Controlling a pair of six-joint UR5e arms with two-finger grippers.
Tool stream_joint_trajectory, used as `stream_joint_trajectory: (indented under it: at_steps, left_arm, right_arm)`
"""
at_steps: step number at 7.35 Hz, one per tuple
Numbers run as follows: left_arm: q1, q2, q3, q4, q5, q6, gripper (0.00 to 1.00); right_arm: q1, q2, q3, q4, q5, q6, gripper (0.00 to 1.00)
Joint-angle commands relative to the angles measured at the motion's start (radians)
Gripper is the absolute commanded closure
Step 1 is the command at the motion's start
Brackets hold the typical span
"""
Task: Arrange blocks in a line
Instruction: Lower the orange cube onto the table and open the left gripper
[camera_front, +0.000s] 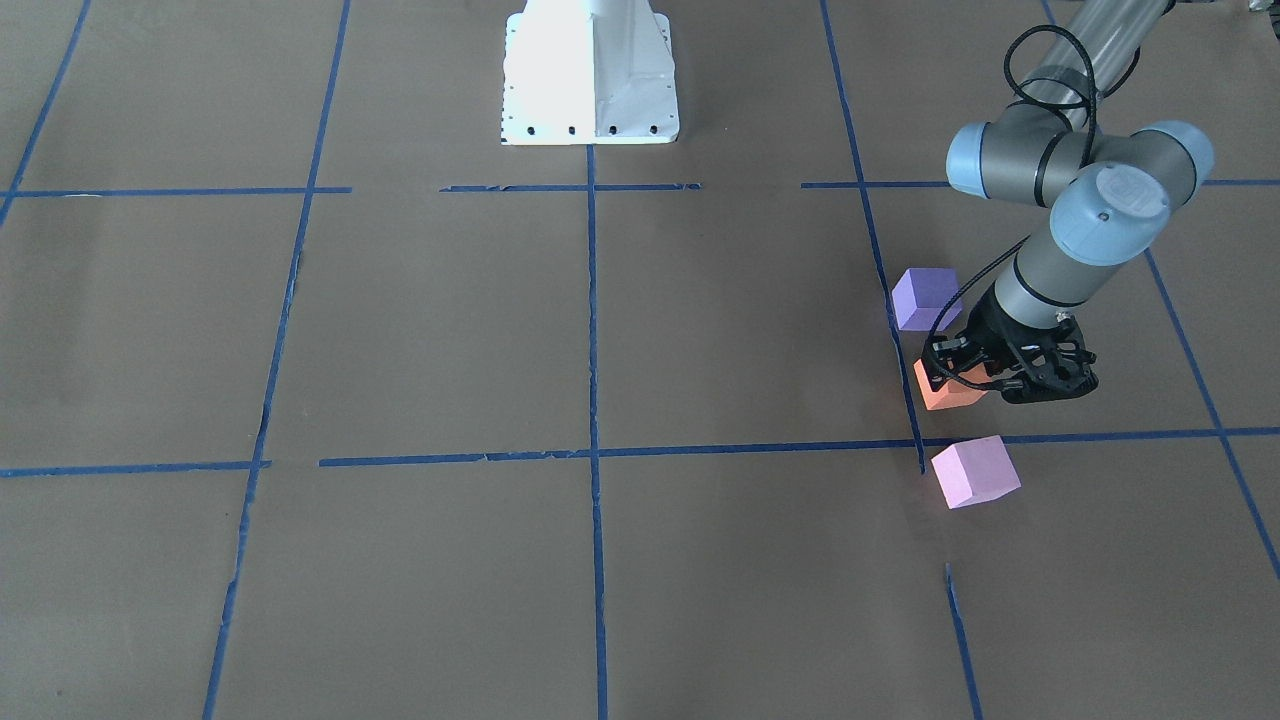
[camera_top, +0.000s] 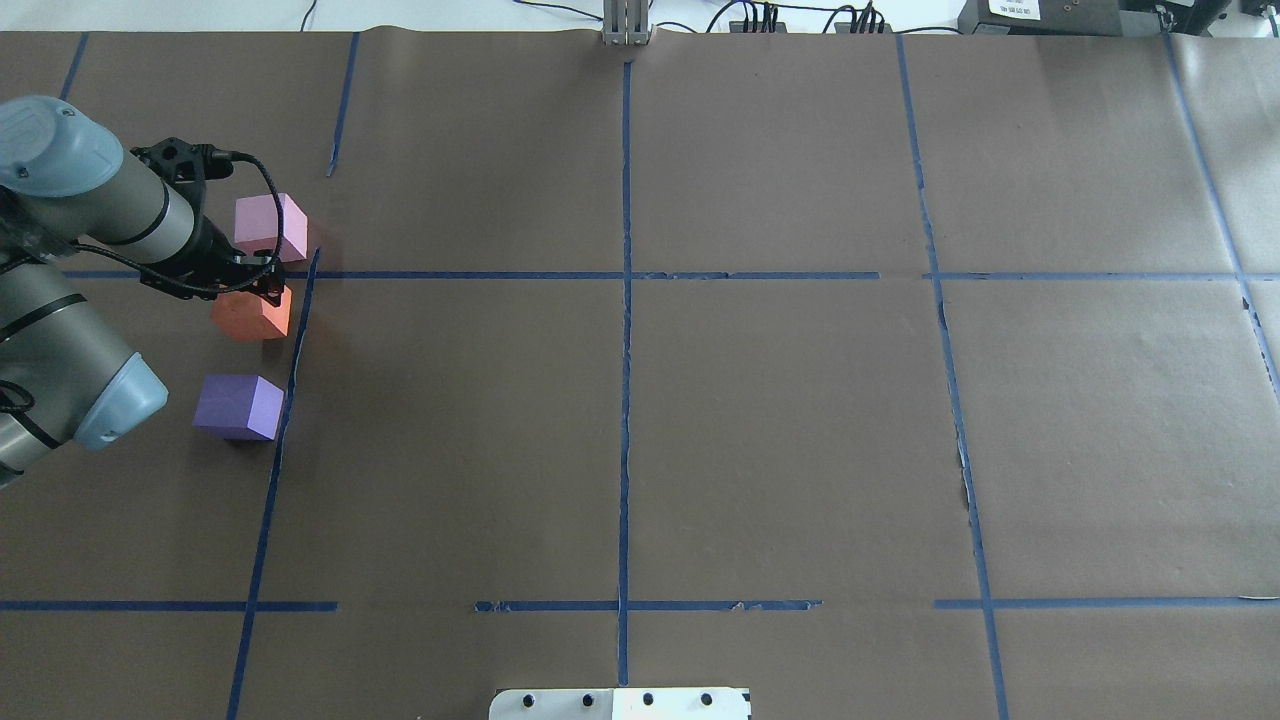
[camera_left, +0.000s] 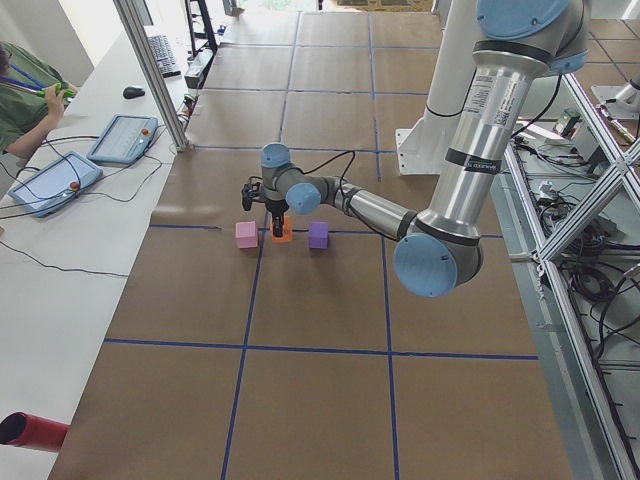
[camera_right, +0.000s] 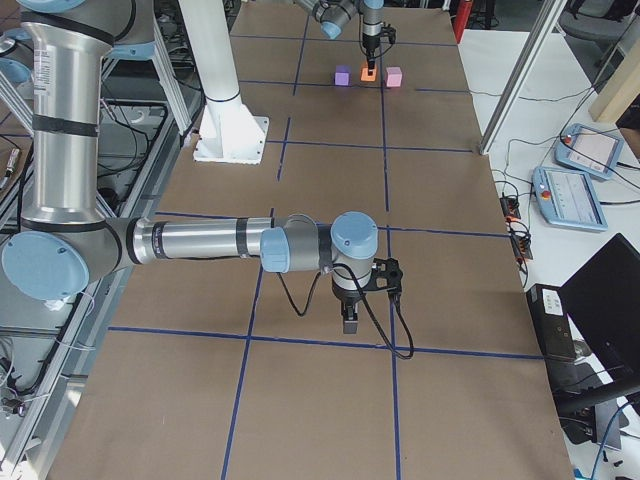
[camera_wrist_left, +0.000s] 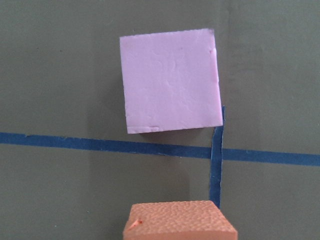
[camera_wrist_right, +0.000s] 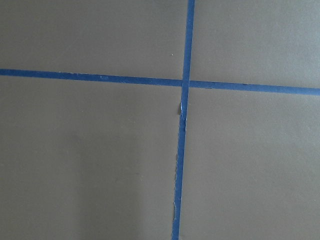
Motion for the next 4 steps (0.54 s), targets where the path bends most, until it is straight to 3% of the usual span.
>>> stream_joint_trajectory:
  at_steps: [1,4]
  left_arm:
    - [-0.001,0.02,-0.002,-0.05,-0.003,-0.003,1.0]
    - [0.002,0.02,0.004,-0.051,-0.006,-0.003,1.0]
  right_arm:
    - [0.0,0.0,0.0,0.0,0.0,0.0,0.0]
    - [0.0,0.0,0.0,0.0,0.0,0.0,0.0]
